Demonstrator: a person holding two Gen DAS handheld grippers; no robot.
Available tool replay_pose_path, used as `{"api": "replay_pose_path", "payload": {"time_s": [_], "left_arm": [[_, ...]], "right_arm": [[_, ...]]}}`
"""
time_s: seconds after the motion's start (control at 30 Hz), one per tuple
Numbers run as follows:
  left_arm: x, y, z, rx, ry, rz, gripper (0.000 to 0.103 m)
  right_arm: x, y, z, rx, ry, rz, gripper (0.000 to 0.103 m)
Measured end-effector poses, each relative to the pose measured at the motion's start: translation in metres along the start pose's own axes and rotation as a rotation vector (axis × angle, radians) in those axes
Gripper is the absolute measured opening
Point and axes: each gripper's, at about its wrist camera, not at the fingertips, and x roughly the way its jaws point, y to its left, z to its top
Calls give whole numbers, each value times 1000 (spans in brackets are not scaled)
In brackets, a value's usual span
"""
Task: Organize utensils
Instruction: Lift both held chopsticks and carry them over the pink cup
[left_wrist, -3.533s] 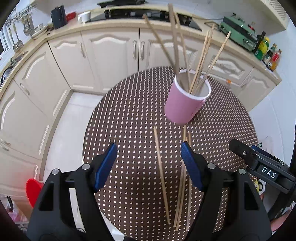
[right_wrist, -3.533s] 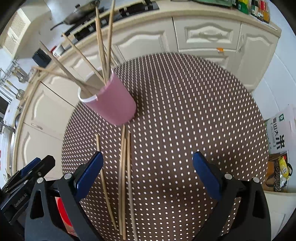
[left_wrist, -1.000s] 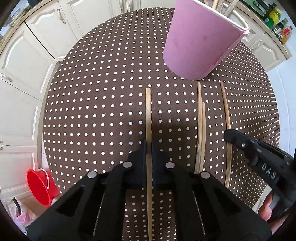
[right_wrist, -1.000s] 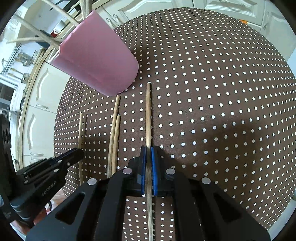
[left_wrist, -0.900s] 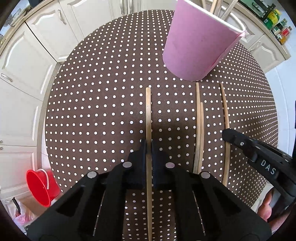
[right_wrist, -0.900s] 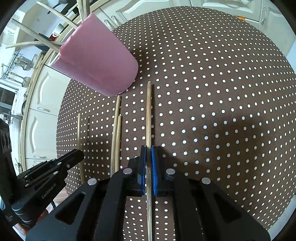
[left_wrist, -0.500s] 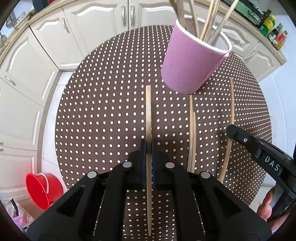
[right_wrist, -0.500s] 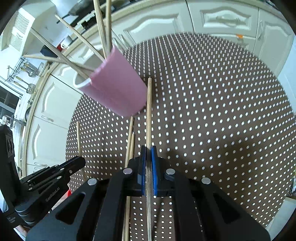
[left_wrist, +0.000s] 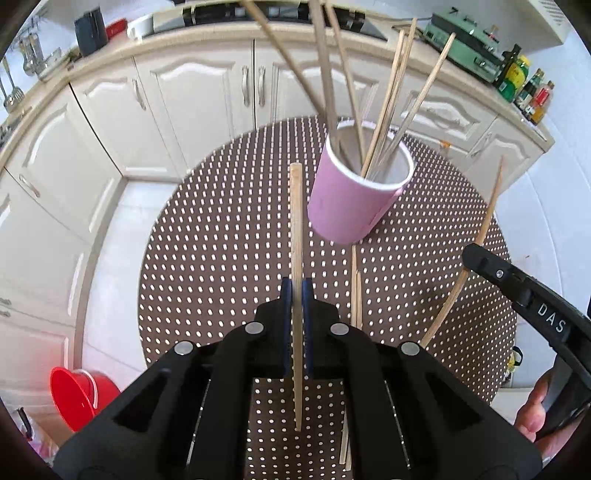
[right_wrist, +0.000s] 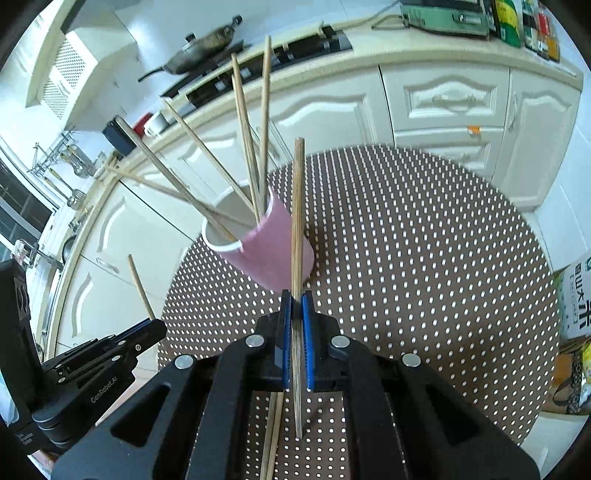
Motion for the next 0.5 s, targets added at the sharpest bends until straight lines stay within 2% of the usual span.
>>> {"api": "replay_pose_path", "payload": {"time_s": [0.5], "left_arm": [[-46, -12, 22, 19, -162, 1, 6]], "right_arm": [[-42, 15, 26, -40, -151, -6, 5]]}}
